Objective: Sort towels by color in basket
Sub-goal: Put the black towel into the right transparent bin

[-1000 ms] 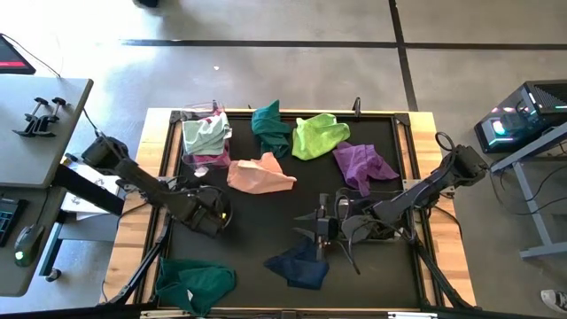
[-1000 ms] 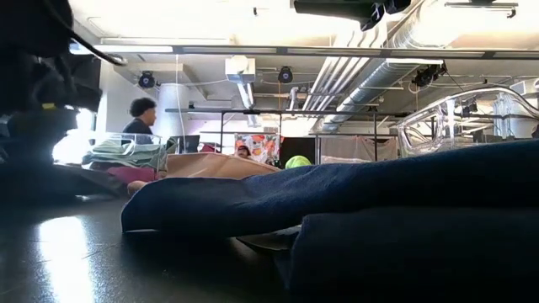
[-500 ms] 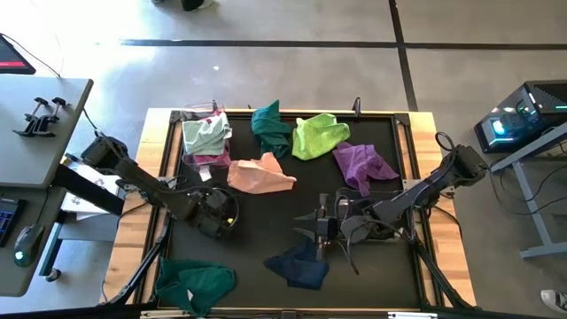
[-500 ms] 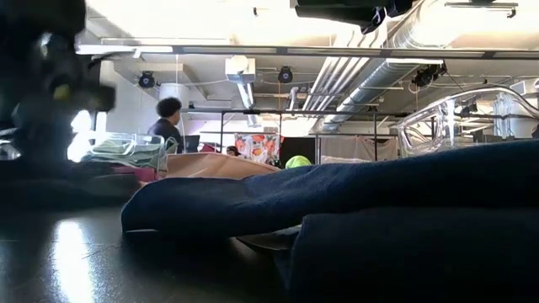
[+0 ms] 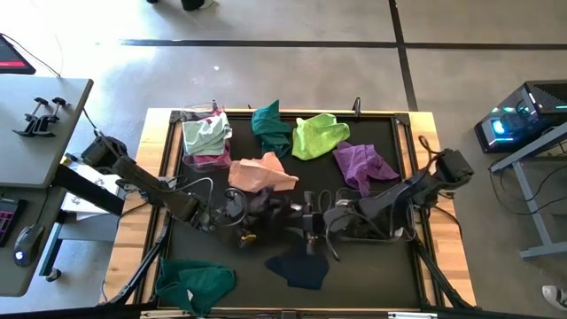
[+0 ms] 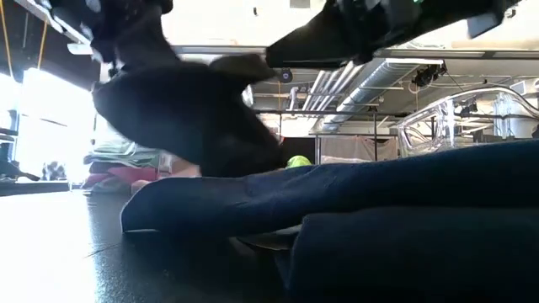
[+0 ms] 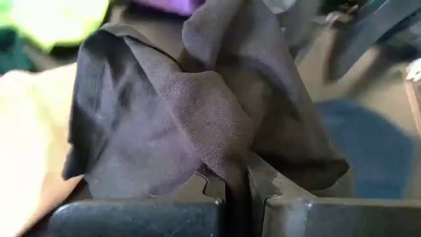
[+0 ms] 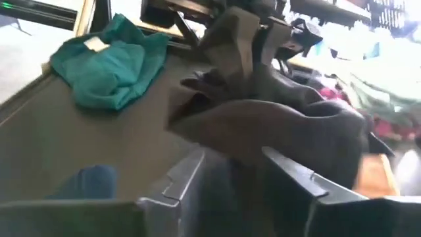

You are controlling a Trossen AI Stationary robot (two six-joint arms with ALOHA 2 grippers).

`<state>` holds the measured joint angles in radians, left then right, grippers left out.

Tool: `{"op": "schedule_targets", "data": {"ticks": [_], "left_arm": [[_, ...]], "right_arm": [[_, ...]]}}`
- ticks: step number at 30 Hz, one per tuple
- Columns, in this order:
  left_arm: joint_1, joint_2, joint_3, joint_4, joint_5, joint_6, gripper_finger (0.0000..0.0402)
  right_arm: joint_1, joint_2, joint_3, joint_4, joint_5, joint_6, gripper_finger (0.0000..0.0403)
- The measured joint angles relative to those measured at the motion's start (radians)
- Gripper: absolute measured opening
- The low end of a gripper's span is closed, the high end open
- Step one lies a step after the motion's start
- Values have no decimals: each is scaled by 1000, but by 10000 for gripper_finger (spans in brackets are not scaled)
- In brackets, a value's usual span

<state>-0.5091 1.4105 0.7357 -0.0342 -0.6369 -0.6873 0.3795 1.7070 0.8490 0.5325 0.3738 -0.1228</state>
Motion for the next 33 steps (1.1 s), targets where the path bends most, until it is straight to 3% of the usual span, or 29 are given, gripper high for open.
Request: {"op": "schedule_targets", "data": {"ticks": [4,10,19,23,31,33], "left_arm": [[0,-1,0,32,0,36,4],[0,-1,0,42,-1,37,4],[-19,-1,0,163,3,172,4],[-30,-2,0,177,2,202,7],[-32,-7,3,64,0,176,82],[-31,-12,4,-50,-7,112,105]], "right_arm": [[-28,48,5,137,-54,-86,199],[-64,125,91,147,-44,-202,275],[-102,321,288,15,-42,-189,284],[-93,360,338,15,-41,-166,242],[-55,340,345,-55,58,-170,37],[-42,326,345,-119,117,-169,21]]}}
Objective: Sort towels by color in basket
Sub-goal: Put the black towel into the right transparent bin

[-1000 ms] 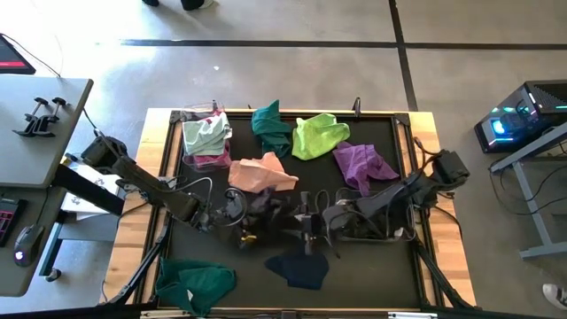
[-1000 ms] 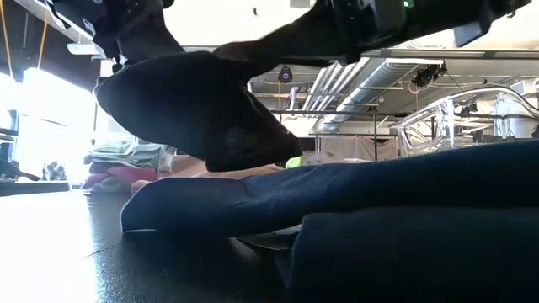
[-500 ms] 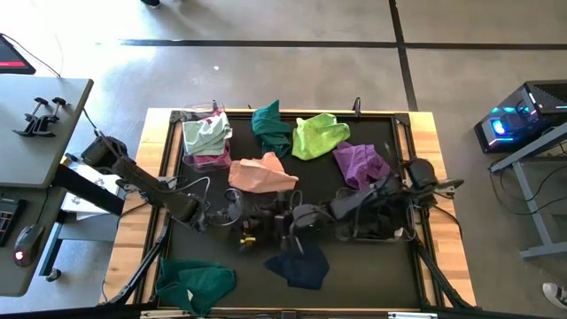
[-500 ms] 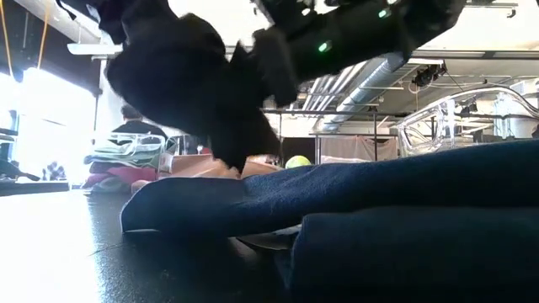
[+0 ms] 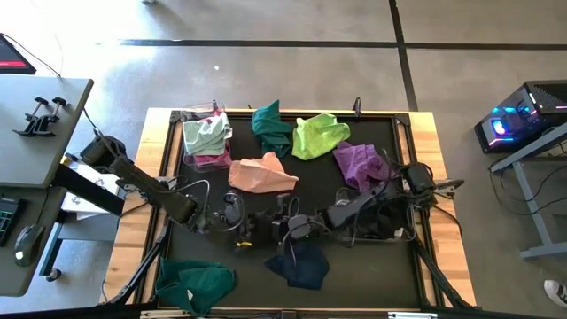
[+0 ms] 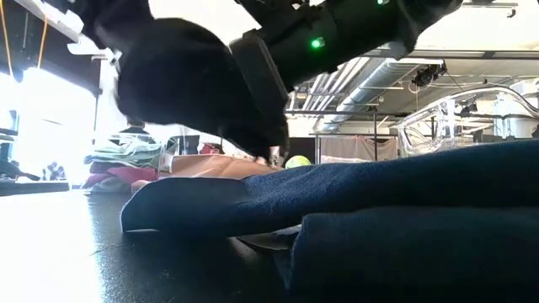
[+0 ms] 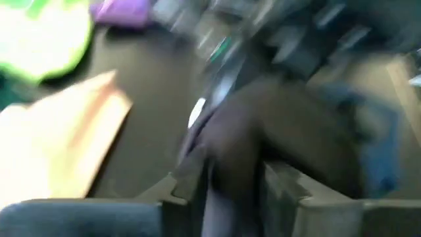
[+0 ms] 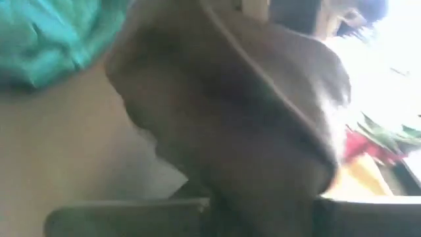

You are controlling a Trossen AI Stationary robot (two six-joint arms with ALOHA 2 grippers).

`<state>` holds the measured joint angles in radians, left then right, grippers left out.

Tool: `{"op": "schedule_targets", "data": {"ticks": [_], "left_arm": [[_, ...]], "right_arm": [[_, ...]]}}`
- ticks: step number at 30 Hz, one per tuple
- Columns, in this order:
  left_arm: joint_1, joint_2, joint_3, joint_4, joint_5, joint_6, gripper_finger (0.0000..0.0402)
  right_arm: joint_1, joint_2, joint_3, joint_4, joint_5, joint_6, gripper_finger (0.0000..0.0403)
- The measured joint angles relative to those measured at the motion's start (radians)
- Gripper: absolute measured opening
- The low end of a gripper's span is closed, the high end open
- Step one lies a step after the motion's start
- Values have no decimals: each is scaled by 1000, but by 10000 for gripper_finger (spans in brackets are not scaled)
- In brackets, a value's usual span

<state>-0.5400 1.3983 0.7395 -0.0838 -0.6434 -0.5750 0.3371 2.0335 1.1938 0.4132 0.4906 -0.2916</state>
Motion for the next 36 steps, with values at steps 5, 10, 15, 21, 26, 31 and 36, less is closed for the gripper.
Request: {"op": "schedule_targets", "data": {"ticks": [5,10,15,21,26,31,36], "left_arm": [[0,-3,-5,-348,-5,-265,143],[-19,1,-5,-569,-1,-500,149],[-43,0,-6,-598,-8,-540,145],[-65,0,-6,-597,-61,-539,145],[-70,0,-6,-593,-76,-540,145],[-70,0,-6,-592,-79,-538,145],[-70,0,-6,-592,-85,-539,145]], "right_arm": [[48,-77,1,-234,250,98,41],[121,-223,1,-562,353,241,20],[203,-413,2,-980,360,524,22],[304,-569,2,-1461,261,904,29],[396,-632,1,-1701,137,1155,23],[457,-660,-8,-1795,46,1316,30],[452,-687,-150,-1783,-17,1387,25]]}}
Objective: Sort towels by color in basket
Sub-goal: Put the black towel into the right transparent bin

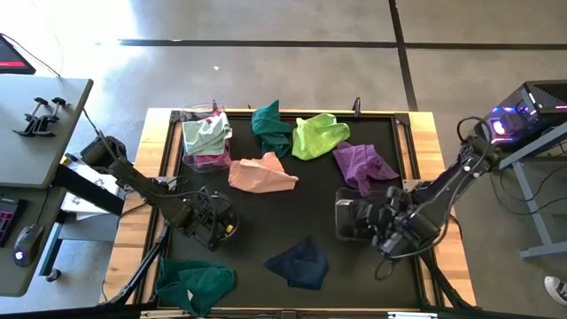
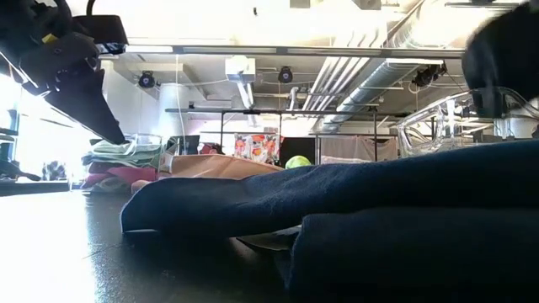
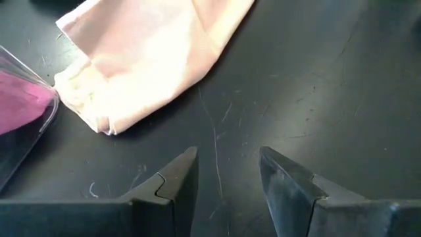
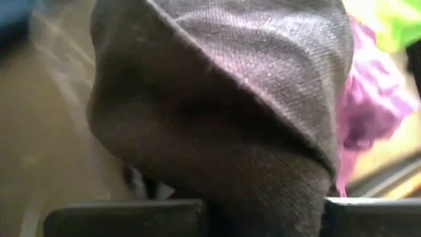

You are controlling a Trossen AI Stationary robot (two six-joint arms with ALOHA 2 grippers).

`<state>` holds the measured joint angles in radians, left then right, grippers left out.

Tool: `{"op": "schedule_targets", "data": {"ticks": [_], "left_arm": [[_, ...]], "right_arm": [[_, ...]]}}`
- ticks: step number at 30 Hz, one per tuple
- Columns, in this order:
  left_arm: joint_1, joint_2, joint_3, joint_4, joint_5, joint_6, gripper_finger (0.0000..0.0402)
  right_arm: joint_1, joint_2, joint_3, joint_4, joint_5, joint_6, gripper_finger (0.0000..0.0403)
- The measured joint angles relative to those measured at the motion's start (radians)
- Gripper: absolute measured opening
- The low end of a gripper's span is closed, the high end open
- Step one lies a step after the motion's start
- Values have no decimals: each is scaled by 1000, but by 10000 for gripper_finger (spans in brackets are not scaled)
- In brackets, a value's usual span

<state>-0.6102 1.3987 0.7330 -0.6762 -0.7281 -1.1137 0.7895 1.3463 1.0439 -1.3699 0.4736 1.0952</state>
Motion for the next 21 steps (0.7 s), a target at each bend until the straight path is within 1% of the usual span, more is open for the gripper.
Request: {"op": "schedule_targets", "data": {"ticks": [2,4,8,11,13,16,19,21], "left_arm": [[0,0,0,0,-2,1,145],[0,0,0,0,-3,1,145],[0,0,0,1,-3,0,145],[1,0,0,3,-3,0,145],[1,0,0,12,-3,0,145],[1,0,0,26,-2,2,145],[1,0,0,39,-2,24,145],[1,0,0,47,-2,35,145]], "right_arm": [[-26,-15,-83,30,-29,7,25],[-62,-34,-155,105,-52,-7,27],[-141,-59,-260,329,-67,-122,35],[-193,-59,-302,445,-67,-208,45],[-223,-59,-308,463,-70,-229,56],[-258,-59,-287,429,-116,-245,81],[-275,-59,-244,401,-232,-290,110],[-279,-59,-206,382,-309,-291,124]]}}
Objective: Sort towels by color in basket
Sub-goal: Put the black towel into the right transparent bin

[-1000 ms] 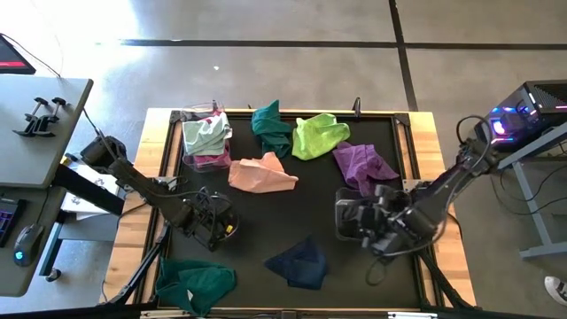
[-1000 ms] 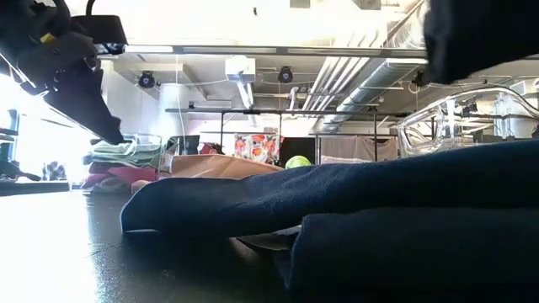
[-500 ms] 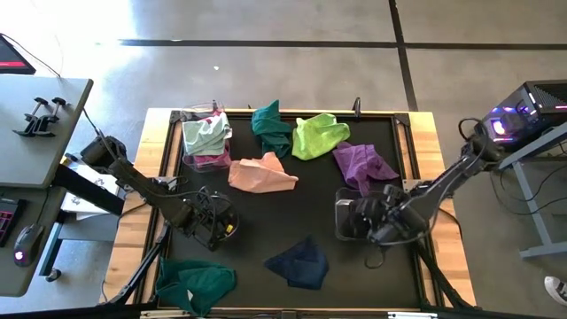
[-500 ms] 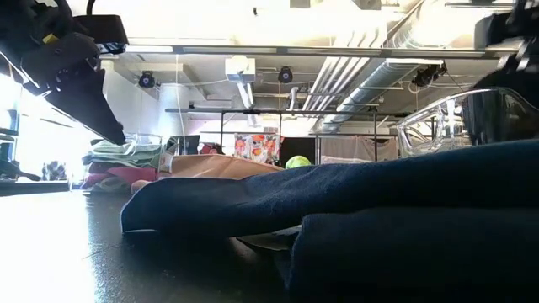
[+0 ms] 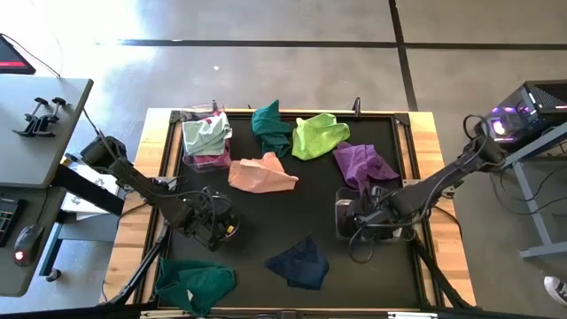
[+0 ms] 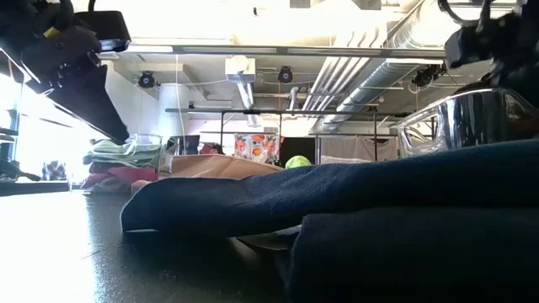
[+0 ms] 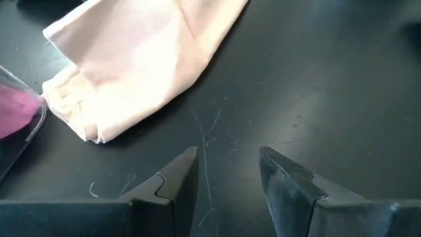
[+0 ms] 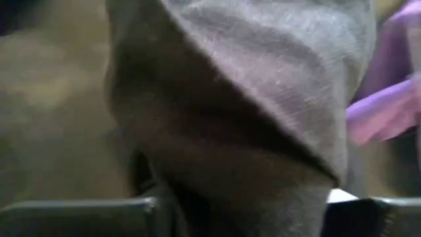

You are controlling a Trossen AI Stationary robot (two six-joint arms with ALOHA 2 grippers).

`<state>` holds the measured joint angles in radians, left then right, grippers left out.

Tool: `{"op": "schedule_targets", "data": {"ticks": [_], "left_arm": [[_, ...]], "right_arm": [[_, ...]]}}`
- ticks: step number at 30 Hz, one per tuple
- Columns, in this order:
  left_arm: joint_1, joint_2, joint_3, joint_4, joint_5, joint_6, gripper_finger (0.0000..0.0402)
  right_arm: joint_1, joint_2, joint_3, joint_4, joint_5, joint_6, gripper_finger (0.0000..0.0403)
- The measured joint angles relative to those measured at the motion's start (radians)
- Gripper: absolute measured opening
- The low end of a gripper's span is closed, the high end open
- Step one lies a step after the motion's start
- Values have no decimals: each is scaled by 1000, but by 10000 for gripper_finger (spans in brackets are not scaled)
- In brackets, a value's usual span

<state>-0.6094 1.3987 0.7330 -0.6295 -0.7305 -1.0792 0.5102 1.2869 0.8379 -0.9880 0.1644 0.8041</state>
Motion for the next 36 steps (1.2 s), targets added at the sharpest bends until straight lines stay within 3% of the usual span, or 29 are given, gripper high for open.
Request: {"op": "schedule_targets", "data": {"ticks": [4,9,12,19,30,36], "left_arm": [[0,0,0,0,0,0,145],[0,0,0,0,0,0,145],[0,0,0,0,0,0,145],[0,0,0,-1,1,2,145],[0,0,0,-1,1,0,145],[0,0,0,-1,1,-1,145]], "right_arm": [[1,0,82,-42,-68,-4,138],[1,0,150,-130,62,-21,139],[1,0,138,-114,129,-20,140],[-6,2,44,-95,131,15,146],[-6,2,50,-121,60,25,249],[11,2,147,-285,21,74,263]]}}
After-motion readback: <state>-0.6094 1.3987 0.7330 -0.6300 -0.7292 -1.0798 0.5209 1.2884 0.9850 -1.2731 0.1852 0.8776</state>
